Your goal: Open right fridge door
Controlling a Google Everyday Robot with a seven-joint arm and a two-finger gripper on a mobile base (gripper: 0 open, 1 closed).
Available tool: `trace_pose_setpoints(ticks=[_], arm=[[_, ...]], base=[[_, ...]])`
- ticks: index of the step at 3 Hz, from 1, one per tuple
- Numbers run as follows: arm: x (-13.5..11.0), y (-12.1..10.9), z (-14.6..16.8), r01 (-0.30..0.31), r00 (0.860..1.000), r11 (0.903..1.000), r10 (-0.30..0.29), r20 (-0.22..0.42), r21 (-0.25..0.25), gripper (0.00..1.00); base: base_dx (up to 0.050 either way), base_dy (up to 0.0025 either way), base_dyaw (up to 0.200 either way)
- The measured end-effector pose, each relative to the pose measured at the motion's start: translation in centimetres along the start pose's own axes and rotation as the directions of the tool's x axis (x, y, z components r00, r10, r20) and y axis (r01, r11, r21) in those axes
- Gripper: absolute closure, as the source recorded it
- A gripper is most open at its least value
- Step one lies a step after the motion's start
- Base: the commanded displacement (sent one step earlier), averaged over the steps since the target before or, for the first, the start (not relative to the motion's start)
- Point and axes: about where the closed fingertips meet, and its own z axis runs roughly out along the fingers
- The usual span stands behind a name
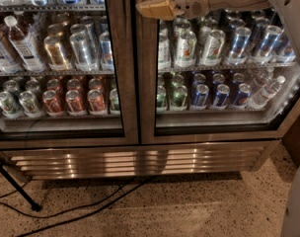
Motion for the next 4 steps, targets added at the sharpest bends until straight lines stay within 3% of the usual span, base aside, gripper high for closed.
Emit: trace_pose_setpoints(ticks=[4], arm=[[-0.13,0.12,-0.12,-0.009,1.000,0.9999,0.009,-0.004,0.011,1.00]], base=[[0.000,0.00000,0.000]])
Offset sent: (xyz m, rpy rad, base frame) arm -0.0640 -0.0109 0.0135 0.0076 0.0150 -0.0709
